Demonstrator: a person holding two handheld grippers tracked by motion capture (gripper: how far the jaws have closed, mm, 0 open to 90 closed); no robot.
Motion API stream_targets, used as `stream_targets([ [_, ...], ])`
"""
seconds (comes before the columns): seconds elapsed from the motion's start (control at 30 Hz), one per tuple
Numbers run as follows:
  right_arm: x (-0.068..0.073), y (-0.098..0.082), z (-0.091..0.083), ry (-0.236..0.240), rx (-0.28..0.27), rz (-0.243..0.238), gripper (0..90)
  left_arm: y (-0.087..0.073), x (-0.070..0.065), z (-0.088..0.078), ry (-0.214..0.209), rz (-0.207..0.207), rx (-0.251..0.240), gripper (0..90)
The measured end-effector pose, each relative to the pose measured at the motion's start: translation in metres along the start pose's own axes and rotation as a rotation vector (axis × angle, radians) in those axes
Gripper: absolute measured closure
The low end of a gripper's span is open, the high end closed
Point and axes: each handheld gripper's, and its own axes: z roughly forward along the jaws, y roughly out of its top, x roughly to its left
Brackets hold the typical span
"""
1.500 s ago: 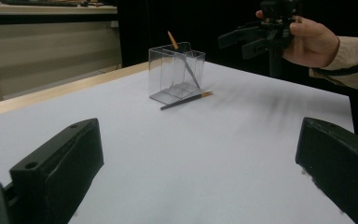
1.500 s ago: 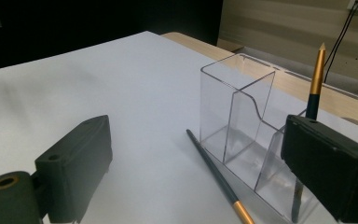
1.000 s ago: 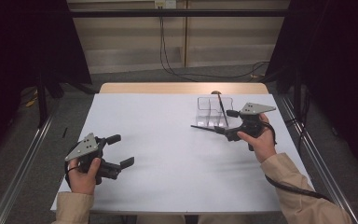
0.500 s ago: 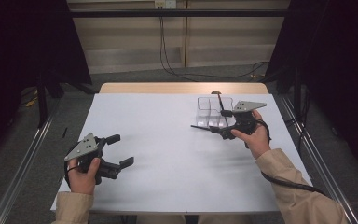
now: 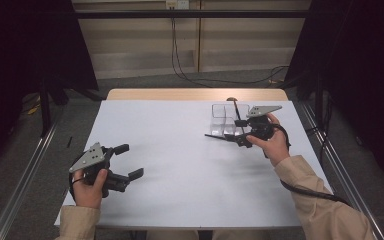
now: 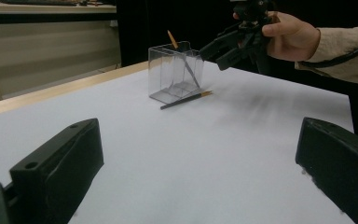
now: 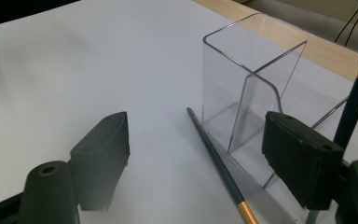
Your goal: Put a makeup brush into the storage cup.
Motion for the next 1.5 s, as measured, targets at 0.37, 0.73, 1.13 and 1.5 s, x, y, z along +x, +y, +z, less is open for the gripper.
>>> stream_targets([
  [0.37,0.0,0.005,0.005,0.011,0.111,0.013,25.5,0.0,0.0,0.001,0.0,-0.004,0.0,0.5],
  [0.73,-0.002,0.008,0.014,0.035,0.229,0.0,30.5,-0.001,0.0,0.002,-0.006,-0.006,0.001,0.5],
  [1.13,-0.002,0.006,0.025,0.022,0.32,-0.04,40.8,-0.001,-0.001,0.003,-0.01,-0.006,0.002,0.5],
  [1.5,-0.01,-0.002,0.031,-0.005,0.36,-0.023,47.8,-0.002,0.001,0.003,-0.009,-0.002,0.005,0.5],
])
